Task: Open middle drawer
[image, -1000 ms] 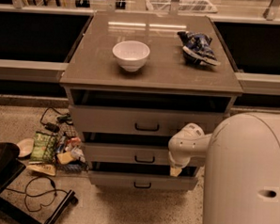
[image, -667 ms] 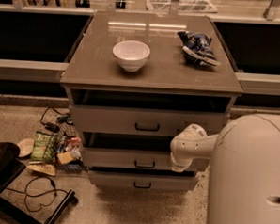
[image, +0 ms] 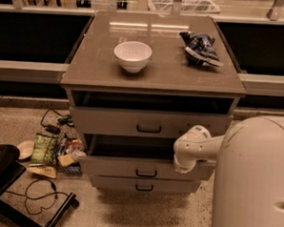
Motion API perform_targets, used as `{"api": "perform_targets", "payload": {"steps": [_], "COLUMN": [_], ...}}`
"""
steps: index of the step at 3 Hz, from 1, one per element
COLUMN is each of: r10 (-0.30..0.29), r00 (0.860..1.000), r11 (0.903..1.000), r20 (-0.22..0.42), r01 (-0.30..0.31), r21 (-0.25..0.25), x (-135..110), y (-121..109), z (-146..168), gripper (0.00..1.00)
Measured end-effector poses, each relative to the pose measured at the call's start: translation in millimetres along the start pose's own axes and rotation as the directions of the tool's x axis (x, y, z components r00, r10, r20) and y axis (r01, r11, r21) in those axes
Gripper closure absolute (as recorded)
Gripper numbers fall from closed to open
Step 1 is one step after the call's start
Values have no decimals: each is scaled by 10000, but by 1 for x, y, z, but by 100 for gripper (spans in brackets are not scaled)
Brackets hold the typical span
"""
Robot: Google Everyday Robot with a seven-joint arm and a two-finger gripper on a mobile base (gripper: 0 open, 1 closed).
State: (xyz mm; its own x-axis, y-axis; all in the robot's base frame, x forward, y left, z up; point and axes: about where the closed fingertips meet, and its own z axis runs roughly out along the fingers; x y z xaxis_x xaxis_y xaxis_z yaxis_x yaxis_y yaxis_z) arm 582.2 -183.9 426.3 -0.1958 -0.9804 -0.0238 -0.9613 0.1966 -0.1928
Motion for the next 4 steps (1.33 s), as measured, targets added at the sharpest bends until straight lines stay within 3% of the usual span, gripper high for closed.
{"api": "perform_targets", "payload": {"steps": [1,2,3,4], "r10": [0,0,0,0], "r00": [10000,10000,10000,10000], "r11": [10000,10000,10000,10000], "r20": [0,0,0,-1], "r01": [0,0,0,0], "r21": [0,-1,-1,-3], "x": [0,0,0,0], "y": [0,0,0,0], "z": [0,0,-1,-1], "gripper": [100,82,51,28]}}
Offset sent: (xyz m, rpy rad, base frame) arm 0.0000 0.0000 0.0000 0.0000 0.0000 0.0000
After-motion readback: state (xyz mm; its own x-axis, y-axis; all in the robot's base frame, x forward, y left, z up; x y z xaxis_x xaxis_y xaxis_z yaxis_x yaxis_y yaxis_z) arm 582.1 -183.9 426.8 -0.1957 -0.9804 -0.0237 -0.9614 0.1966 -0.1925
